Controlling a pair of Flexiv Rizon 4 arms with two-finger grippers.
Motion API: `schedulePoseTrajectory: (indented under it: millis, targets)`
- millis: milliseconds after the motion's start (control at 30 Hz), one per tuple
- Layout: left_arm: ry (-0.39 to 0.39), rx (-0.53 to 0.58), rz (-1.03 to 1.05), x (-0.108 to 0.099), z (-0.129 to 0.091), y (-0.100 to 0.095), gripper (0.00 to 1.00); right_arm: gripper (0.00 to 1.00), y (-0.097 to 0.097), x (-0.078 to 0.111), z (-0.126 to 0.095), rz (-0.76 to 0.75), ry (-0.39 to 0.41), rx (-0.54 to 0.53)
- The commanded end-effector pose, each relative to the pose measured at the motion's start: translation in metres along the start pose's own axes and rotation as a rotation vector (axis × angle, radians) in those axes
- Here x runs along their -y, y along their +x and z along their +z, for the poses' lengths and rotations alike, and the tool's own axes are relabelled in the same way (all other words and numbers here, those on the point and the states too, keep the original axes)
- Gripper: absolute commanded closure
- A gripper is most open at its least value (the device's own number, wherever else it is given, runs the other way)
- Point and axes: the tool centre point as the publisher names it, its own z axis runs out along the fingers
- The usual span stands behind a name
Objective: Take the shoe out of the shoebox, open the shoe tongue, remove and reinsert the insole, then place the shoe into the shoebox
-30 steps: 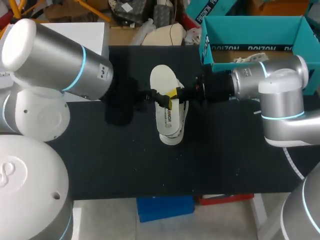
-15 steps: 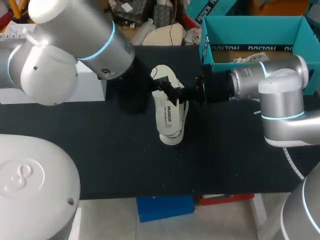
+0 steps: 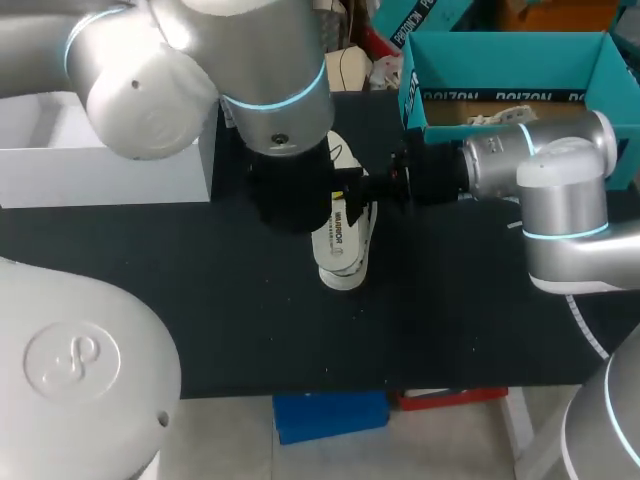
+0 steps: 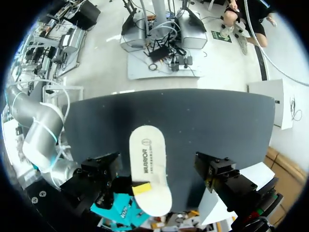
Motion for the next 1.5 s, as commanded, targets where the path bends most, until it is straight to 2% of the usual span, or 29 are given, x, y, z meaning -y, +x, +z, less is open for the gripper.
schedulePoseTrajectory:
  millis: [33, 400, 700, 1500]
  targets:
    - [-0.002, -0.306, -0.006, -0.002, 0.006, -0.005, 0.00, 1.00, 0.000, 0.000, 0.001, 0.001, 0.000, 0.004]
    - [-0.003, -0.216, -0.041, -0.014, 0.017, -0.006, 0.00, 1.00, 0.000, 0.000, 0.001, 0.001, 0.000, 0.004]
    - [-0.010, -0.179, -0.057, -0.037, 0.018, -0.007, 0.00, 1.00, 0.000, 0.000, 0.001, 0.001, 0.000, 0.004]
    - [-0.051, -0.115, -0.071, -0.158, 0.023, -0.006, 0.00, 1.00, 0.000, 0.000, 0.001, 0.001, 0.000, 0.004]
